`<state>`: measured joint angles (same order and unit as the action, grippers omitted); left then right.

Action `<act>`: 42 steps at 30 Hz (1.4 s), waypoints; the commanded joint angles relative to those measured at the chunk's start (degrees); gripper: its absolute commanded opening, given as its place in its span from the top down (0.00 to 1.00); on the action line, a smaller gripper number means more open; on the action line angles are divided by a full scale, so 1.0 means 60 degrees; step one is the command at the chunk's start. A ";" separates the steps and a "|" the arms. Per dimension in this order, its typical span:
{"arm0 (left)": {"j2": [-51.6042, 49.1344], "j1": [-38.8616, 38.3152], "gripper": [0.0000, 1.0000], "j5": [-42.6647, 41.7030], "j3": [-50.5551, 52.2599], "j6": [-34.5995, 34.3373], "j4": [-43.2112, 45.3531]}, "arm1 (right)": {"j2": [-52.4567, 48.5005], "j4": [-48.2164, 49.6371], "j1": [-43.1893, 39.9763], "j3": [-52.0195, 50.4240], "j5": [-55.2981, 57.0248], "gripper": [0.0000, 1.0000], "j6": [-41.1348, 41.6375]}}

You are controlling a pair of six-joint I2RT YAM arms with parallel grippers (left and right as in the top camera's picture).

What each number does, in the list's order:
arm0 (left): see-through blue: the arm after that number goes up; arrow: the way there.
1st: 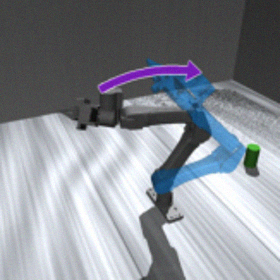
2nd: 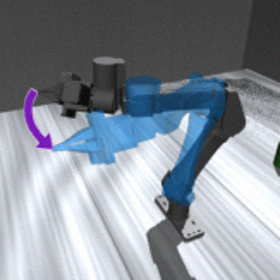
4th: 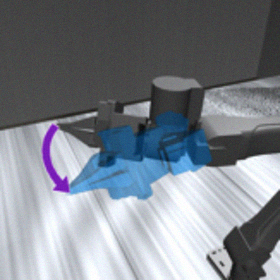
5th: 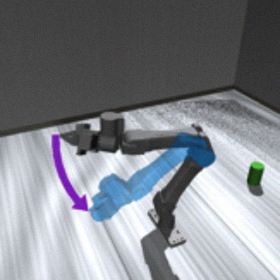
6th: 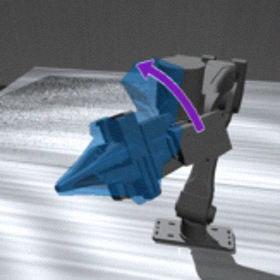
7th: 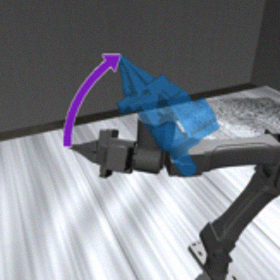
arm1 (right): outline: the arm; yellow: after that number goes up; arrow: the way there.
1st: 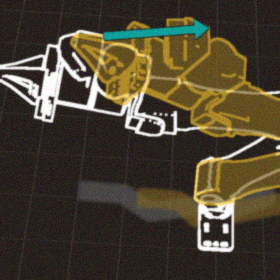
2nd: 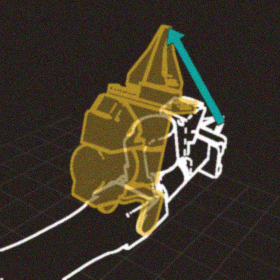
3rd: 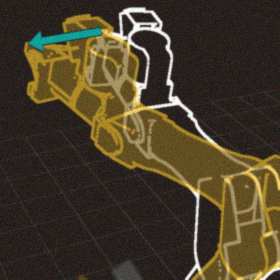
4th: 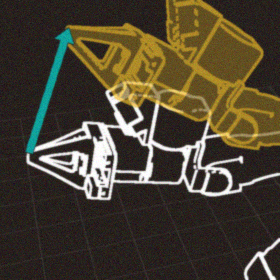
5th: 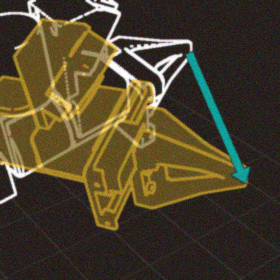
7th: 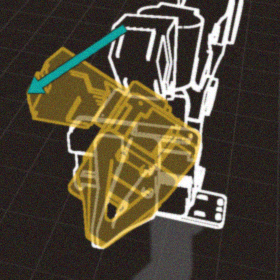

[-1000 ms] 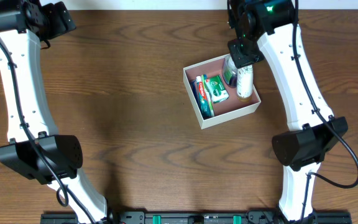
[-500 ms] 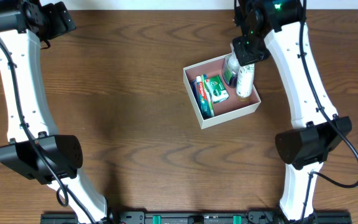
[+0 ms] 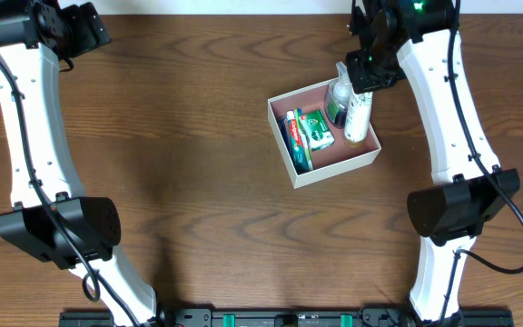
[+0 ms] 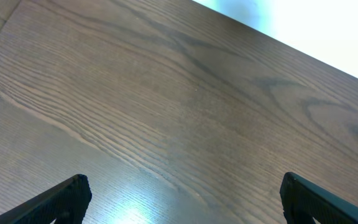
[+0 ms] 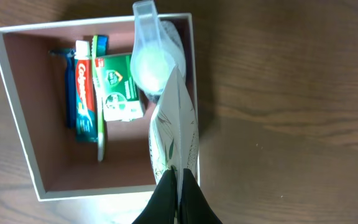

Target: Pack container

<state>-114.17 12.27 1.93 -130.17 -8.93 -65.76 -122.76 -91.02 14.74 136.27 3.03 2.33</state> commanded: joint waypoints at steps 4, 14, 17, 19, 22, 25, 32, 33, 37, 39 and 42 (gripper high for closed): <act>-0.0047 0.0033 0.02 0.0117 -0.0004 0.0055 -0.0022 | 0.0117 -0.0087 -0.0095 -0.0098 -0.0164 0.99 -0.0153; -0.0047 0.0033 0.02 0.0117 -0.0004 0.0055 -0.0022 | 0.0117 0.0004 -0.0098 -0.0954 -0.0335 0.99 -0.0193; -0.0047 0.0033 0.02 0.0117 -0.0004 0.0055 -0.0022 | 0.0117 0.0117 -0.0098 -0.1042 -0.0335 0.99 -0.0270; -0.0047 0.0033 0.02 0.0113 -0.0004 0.0055 -0.0022 | 0.0117 0.0142 -0.0102 -0.1042 -0.0328 0.99 -0.0317; -0.0047 0.0033 0.02 0.0117 -0.0004 0.0055 -0.0022 | 0.0117 0.0120 -0.0146 -0.1042 -0.0331 0.99 -0.0335; -0.0047 0.0033 0.02 0.0113 -0.0004 0.0055 -0.0022 | 0.0117 0.0124 -0.0219 -0.1042 -0.0328 0.96 -0.0342; -0.0047 0.0033 0.02 0.0117 -0.0004 0.0055 -0.0022 | 0.0120 0.0102 -0.0452 -0.1035 -0.0331 0.99 -0.0364; -0.0047 0.0033 0.02 0.0113 -0.0004 0.0055 -0.0022 | 0.0120 0.0095 -0.0463 -0.1035 -0.0335 0.99 -0.0364; -0.0047 0.0033 0.02 0.0117 -0.0004 0.0055 -0.0022 | 0.0127 0.0076 -0.0474 -0.1035 -0.0528 0.98 -0.0455; -0.0047 0.0033 0.02 0.0113 -0.0004 0.0055 -0.0022 | 0.0138 0.0018 -0.0474 -0.1035 -0.0841 0.98 -0.0586; -0.0047 0.0033 0.02 0.0117 -0.0004 0.0055 -0.0022 | 0.0193 -0.0259 -0.0474 -0.1031 -0.0987 0.99 -0.0579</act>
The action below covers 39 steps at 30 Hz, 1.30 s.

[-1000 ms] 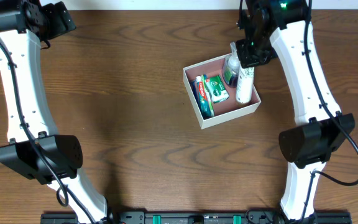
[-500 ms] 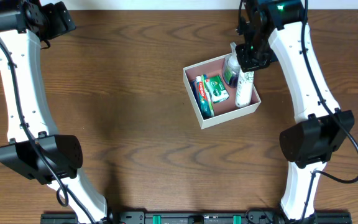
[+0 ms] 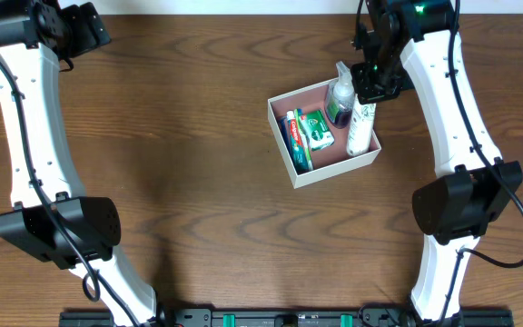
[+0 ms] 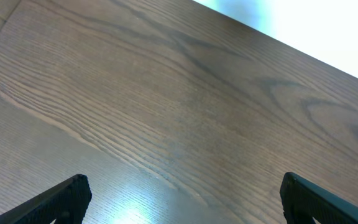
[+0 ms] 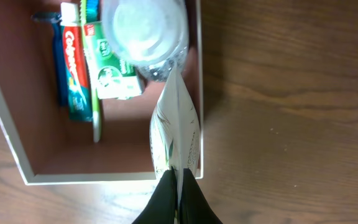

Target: Pack container

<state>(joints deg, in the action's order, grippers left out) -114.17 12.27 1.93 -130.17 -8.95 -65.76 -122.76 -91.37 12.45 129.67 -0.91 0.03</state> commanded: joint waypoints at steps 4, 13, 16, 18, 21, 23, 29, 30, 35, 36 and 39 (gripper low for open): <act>-0.0047 0.0033 0.02 0.0117 -0.0004 0.0058 -0.0022 | 0.0324 -0.0659 -0.0091 0.0069 -0.0331 0.99 -0.0193; -0.0047 0.0033 0.02 0.0117 -0.0004 0.0058 -0.0022 | 0.0732 -0.0991 -0.0091 0.0069 -0.0492 0.98 -0.0117; -0.0047 0.0033 0.02 0.0117 -0.0004 0.0058 -0.0022 | 0.0772 -0.0994 -0.0091 0.0069 -0.0918 0.94 -0.0120; -0.0047 0.0033 0.02 0.0113 -0.0004 0.0058 -0.0022 | 0.0820 -0.0994 -0.0091 0.0066 -0.1086 0.92 -0.0124; -0.0047 0.0033 0.02 0.0113 -0.0004 0.0058 -0.0022 | 0.0958 -0.0994 -0.0098 0.0066 -0.1071 0.92 -0.0127; -0.0047 0.0033 0.02 0.0113 -0.0004 0.0058 -0.0022 | 0.1064 -0.0994 -0.0131 0.0066 -0.1067 0.91 -0.0164; -0.0047 0.0033 0.02 0.0117 -0.0004 0.0058 -0.0022 | 0.1322 -0.0994 -0.0299 0.0066 -0.1067 0.80 -0.0160; -0.0047 0.0033 0.02 0.0117 -0.0004 0.0058 -0.0022 | 0.1337 -0.0994 -0.0321 0.0066 -0.1067 0.73 -0.0160; -0.0047 0.0033 0.02 0.0117 -0.0004 0.0058 -0.0022 | 0.1355 -0.0991 -0.0342 0.0069 -0.0423 0.32 -0.0146; -0.0047 0.0033 0.02 0.0117 -0.0004 0.0058 -0.0022 | 0.1370 -0.0991 -0.0342 0.0091 -0.0171 0.21 -0.0044; -0.0047 0.0033 0.02 0.0117 -0.0004 0.0058 -0.0022 | 0.1417 -0.0984 -0.0404 0.0364 0.0550 0.02 0.0608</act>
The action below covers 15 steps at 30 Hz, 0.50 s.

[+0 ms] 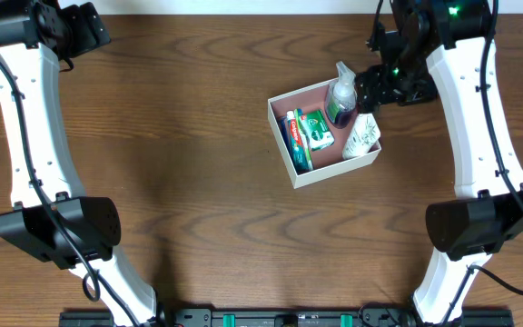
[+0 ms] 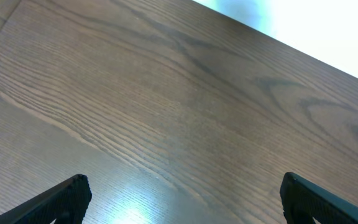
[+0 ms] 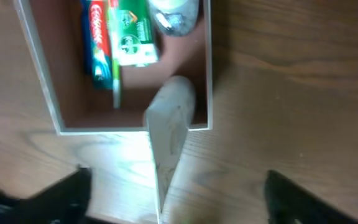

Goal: Pack container
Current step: 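Open right gripper and raise right arm away from the box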

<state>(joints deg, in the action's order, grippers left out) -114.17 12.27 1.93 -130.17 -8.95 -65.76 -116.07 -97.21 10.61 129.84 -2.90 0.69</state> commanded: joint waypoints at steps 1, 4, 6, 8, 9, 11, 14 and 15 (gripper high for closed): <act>-0.0047 0.0033 0.02 0.0117 -0.0004 0.0058 -0.0022 | 0.0339 0.0000 -0.0149 0.0484 0.1064 0.01 0.0743; -0.0047 0.0033 0.02 0.0117 -0.0004 0.0058 -0.0022 | 0.0528 0.0080 -0.0404 0.1184 0.1519 0.01 0.1494; -0.0047 0.0033 0.02 0.0113 -0.0004 0.0058 -0.0022 | 0.0736 0.0193 -0.0670 0.1698 0.1690 0.01 0.1923; -0.0047 0.0033 0.02 0.0117 -0.0004 0.0058 -0.0022 | 0.0994 0.0350 -0.1009 0.2175 0.1698 0.01 0.2273; -0.0047 0.0033 0.02 0.0117 -0.0004 0.0058 -0.0022 | 0.1144 0.0426 -0.1209 0.2401 0.1698 0.01 0.2463; -0.0047 0.0033 0.02 0.0117 -0.0004 0.0058 -0.0022 | 0.1472 0.0619 -0.1654 0.2696 0.1698 0.01 0.2677; -0.0047 0.0033 0.02 0.0117 -0.0004 0.0058 -0.0022 | 0.1909 0.0794 -0.2317 0.2772 0.1741 0.01 0.2674; -0.0047 0.0033 0.02 0.0117 -0.0004 0.0058 -0.0022 | 0.2000 0.0809 -0.2543 0.2772 0.1745 0.01 0.2674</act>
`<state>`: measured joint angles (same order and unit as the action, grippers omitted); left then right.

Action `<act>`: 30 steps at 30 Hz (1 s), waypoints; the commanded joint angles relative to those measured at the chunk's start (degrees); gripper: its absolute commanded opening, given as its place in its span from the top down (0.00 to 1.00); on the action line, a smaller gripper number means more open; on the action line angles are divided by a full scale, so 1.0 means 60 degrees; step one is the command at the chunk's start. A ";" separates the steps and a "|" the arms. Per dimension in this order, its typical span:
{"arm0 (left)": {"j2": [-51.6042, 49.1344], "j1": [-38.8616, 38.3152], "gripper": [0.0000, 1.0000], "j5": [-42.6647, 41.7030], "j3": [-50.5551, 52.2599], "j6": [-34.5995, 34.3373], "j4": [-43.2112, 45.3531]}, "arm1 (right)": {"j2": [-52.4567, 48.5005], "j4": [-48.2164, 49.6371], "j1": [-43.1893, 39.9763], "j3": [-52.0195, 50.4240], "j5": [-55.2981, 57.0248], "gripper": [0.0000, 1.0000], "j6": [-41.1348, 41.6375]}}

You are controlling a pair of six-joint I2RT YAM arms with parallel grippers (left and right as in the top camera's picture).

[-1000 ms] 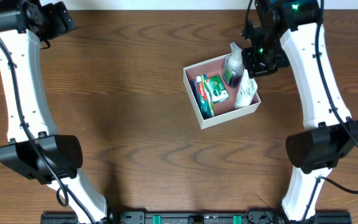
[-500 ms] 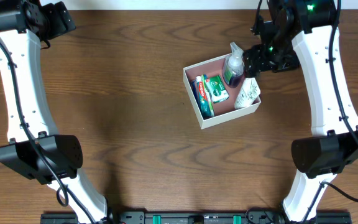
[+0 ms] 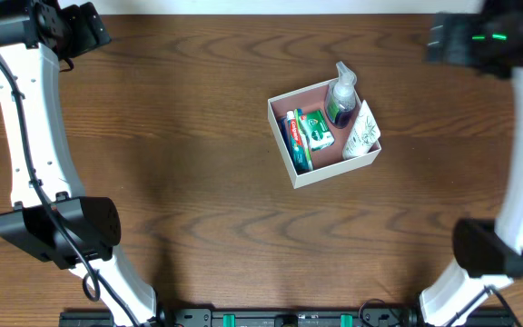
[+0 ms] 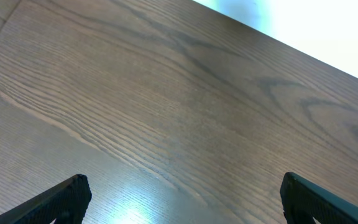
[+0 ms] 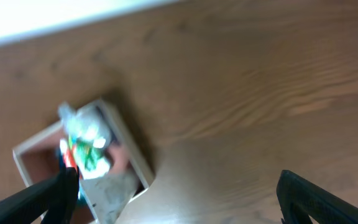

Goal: Pack container
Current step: 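Open right gripper and raise right arm away from the box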

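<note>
The white box (image 3: pixel 283 143) sits at mid-table, right of centre. Inside lie a toothpaste (image 3: pixel 295 138) and a green carton (image 3: pixel 315 129), and a pump bottle (image 3: pixel 340 95) stands at the far corner. A white tube (image 3: pixel 363 134) leans in the right corner, its end over the rim. My right gripper (image 5: pixel 176 180) is open and empty, high at the table's far right; its blurred view shows the box (image 5: pixel 42 138) at lower left. My left gripper (image 4: pixel 184 182) is open over bare wood at the far left.
The right arm (image 3: pixel 484 41) shows blurred in the top right corner of the overhead view, and the left arm (image 3: pixel 25 109) runs down the left side. Dark wood table (image 3: pixel 171 182) surrounds the box; its far edge (image 4: pixel 303 37) meets a white surface.
My right gripper, open just right of the box over the tube, is now high at the far right corner. The tube still leans in the box's right corner. The left arm is unchanged.
My right gripper was shut on the white tube, holding it upright over the box's right side beside the pump bottle. Then it was still shut with the tube lower in the box. Then it stood open with the tube leaning there, and now it is far away.
</note>
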<state>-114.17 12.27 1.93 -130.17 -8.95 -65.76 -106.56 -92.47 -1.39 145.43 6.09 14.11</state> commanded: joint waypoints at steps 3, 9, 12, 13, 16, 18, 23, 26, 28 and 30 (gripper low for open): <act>-0.0047 0.0033 0.02 0.0117 -0.0004 0.0058 -0.0022 | 0.0557 -0.0040 -0.1304 0.0175 0.0248 0.01 0.0441; -0.0047 0.0033 0.02 0.0113 -0.0004 0.0058 -0.0022 | 0.0525 0.0022 -0.2397 -0.0051 0.0463 0.01 0.0433; -0.0047 0.0033 0.02 0.0117 -0.0004 0.0058 -0.0022 | 0.0426 0.0026 -0.2732 -0.0229 0.1239 0.01 0.0437; -0.0047 0.0033 0.02 0.0117 -0.0004 0.0058 -0.0022 | 0.0379 0.0069 -0.2834 -0.0295 0.1486 0.01 0.0437; -0.0047 0.0033 0.02 0.0117 -0.0004 0.0058 -0.0022 | 0.0259 0.0368 -0.3049 -0.0495 0.1588 0.01 0.0433; -0.0047 0.0033 0.02 0.0117 -0.0004 0.0058 -0.0022 | 0.0240 0.0590 -0.3078 -0.0652 0.1592 0.01 0.0433; -0.0047 0.0033 0.02 0.0117 -0.0004 0.0058 -0.0022 | 0.0240 0.0907 -0.3078 -0.0907 0.1592 0.01 0.0433; -0.0047 0.0033 0.02 0.0113 -0.0004 0.0058 -0.0022 | 0.0240 0.0882 -0.3078 -0.0907 0.1588 0.01 0.0433; -0.0047 0.0033 0.02 0.0117 -0.0004 0.0058 -0.0022 | 0.0240 0.0882 -0.3078 -0.0907 0.1588 0.01 0.0433; -0.0047 0.0033 0.02 0.0117 -0.0004 0.0058 -0.0022 | 0.0240 0.0882 -0.3078 -0.0907 0.1588 0.01 0.0433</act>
<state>-114.17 12.27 1.93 -130.17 -8.95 -65.76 -105.16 -87.24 -19.59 140.11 14.46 15.94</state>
